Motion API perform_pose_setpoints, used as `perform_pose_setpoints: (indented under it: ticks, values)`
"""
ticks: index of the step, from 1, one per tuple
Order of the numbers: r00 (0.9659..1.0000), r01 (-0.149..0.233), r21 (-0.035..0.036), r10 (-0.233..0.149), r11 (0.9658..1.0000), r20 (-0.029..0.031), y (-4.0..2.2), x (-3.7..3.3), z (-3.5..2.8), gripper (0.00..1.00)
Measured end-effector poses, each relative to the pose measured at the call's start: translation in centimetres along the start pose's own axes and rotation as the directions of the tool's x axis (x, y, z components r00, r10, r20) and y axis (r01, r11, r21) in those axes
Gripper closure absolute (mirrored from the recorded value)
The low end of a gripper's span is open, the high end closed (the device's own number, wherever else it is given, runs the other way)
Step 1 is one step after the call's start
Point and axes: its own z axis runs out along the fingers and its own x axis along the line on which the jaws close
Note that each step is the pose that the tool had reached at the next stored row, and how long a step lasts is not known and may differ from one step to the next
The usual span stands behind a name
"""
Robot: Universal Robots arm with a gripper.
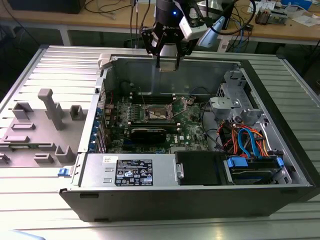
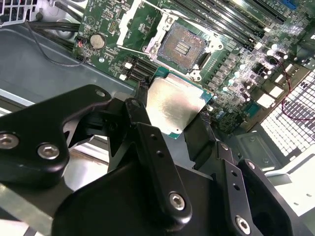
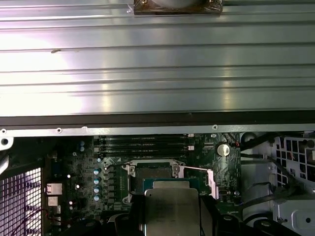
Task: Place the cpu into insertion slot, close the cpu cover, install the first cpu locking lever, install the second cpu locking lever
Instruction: 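Place the cpu into insertion slot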
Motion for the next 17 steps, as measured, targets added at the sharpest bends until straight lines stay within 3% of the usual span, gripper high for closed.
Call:
perform_pose_setpoints:
  ticks: [5, 15, 17]
  values:
    - [1.0, 0.0, -0.0001, 0.0, 1.0, 0.0047, 0.0, 0.0, 0.17, 0.45]
    - [1.0, 0.0, -0.0002, 0.0, 1.0, 0.0051, 0.0, 0.0, 0.21, 0.45]
    - [1.0, 0.0, -0.0002, 0.0, 1.0, 0.0084, 0.0, 0.0, 0.37, 0.45]
